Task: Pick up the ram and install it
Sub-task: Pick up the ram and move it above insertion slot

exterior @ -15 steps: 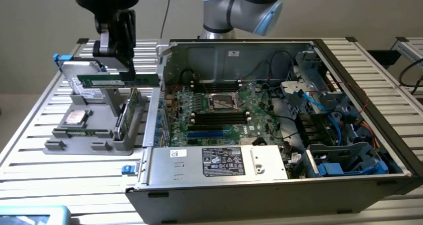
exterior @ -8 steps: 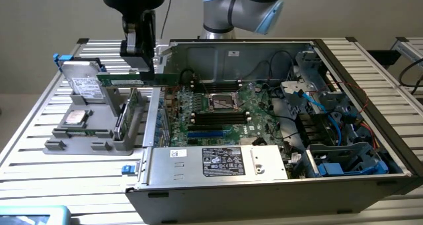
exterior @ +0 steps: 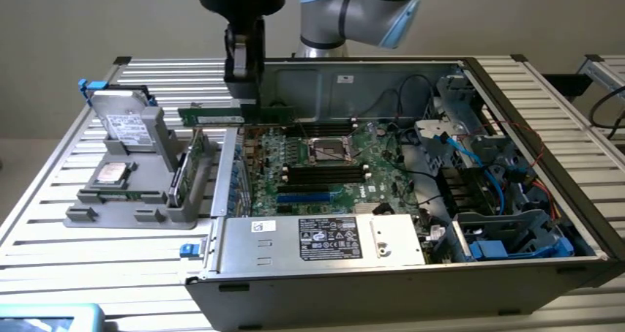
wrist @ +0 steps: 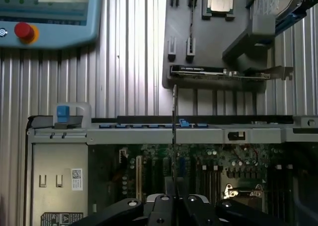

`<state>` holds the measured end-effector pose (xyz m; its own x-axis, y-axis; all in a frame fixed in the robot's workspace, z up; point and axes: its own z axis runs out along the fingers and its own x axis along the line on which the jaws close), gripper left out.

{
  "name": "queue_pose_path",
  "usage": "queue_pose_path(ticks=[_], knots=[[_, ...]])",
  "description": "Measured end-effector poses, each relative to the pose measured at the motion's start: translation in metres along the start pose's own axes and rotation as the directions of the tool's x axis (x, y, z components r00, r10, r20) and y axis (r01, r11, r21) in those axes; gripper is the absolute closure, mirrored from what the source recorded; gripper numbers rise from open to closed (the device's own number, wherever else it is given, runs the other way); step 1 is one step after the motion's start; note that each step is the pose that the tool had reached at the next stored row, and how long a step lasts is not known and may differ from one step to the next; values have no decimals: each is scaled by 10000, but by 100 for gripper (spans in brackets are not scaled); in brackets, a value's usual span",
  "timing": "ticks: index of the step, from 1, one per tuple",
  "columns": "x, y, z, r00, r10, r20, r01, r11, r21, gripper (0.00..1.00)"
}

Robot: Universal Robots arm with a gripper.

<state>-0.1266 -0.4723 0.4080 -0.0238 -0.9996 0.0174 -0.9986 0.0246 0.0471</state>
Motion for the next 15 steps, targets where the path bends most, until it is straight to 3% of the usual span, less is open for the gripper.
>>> queue_pose_path(ticks=[10, 15], knots=[[-176, -447, 28, 10000, 0, 0, 0, 10000, 0, 87], [-308, -624, 42, 10000, 0, -6, 0, 10000, 0, 87]])
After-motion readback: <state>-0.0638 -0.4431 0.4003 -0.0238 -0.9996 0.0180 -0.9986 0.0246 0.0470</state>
